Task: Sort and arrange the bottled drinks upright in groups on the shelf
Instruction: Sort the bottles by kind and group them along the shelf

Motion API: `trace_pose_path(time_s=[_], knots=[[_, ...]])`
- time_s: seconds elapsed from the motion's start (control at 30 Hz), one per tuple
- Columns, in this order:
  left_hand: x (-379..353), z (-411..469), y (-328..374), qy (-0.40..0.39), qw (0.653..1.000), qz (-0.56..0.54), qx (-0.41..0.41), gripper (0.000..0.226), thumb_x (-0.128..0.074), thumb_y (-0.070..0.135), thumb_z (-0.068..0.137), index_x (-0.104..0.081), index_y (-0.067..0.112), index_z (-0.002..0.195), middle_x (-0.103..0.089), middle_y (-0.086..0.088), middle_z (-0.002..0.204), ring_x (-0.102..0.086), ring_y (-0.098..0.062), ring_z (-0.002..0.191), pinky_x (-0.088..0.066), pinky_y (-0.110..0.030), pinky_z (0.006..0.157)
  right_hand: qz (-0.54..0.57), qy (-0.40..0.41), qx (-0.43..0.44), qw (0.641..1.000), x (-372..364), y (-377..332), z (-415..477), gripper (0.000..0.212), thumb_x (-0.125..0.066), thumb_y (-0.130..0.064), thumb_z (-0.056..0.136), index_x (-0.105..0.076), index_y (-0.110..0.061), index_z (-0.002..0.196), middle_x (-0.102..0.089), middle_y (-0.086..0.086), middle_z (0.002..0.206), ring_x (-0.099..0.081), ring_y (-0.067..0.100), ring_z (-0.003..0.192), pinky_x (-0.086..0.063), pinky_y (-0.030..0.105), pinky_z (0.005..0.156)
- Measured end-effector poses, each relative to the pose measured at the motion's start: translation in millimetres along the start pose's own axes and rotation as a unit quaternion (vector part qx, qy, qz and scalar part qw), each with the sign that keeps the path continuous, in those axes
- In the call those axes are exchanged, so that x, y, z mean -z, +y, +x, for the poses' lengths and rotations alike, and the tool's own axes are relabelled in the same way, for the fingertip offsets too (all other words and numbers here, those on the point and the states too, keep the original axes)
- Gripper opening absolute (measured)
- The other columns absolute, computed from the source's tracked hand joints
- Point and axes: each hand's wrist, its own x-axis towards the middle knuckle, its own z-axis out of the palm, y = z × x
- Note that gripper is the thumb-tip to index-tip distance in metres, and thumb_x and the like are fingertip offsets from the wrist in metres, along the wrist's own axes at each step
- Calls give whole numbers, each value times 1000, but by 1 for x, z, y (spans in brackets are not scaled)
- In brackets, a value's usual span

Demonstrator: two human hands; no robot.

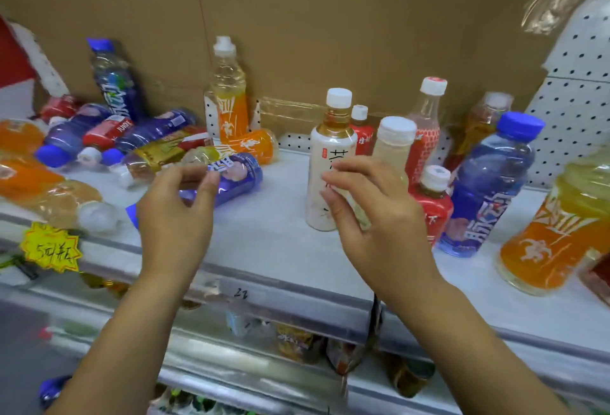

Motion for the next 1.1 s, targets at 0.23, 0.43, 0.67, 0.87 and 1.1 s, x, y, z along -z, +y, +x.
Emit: trace_pose_path(time_s=[0.23, 0.43, 0.67, 0.87, 1.1], knots=[[59, 70, -76, -59, 991, 80, 87, 27, -66, 38, 94, -71, 15, 106, -73, -1, 99, -67, -21, 98, -51, -36, 87, 33, -229, -20, 973, -96, -27, 30, 38, -73, -37, 90, -70, -16, 122, -66, 0, 125, -54, 19, 120, -47, 33, 101], [58, 126, -107, -254, 954, 146, 66, 35, -66, 47, 91, -68, 16, 106, -73, -1, 92, -69, -22, 89, -52, -32, 82, 17, -351, -33, 935, -177, -63, 68, 70, -79, -49, 81, -55, -28, 143, -49, -1, 150, -37, 19, 139, -33, 36, 115], [34, 165, -109, -406, 896, 161, 78, 33, -57, 42, 98, -69, 12, 90, -73, -15, 90, -72, -31, 88, -59, -48, 86, -78, -422, -55, 902, -194, -75, 85, 88, -81, -55, 75, -39, -40, 151, -41, -11, 150, -26, 13, 138, -28, 34, 113], [25, 168, -107, -415, 892, 166, 62, 18, -72, 37, 89, -72, 19, 91, -74, -5, 85, -73, -23, 81, -61, -43, 82, -122, -397, -97, 904, -185, -74, 74, 86, -88, -43, 71, -46, -42, 146, -38, -13, 149, -26, 15, 137, -39, 35, 109], [33, 163, -110, -363, 926, 73, 71, 34, -80, 36, 83, -68, 26, 112, -69, -1, 102, -67, -20, 90, -53, -31, 69, -86, -312, -120, 939, -172, -67, 50, 77, -90, -37, 69, -55, -37, 137, -46, -17, 137, -35, 12, 128, -48, 33, 96]])
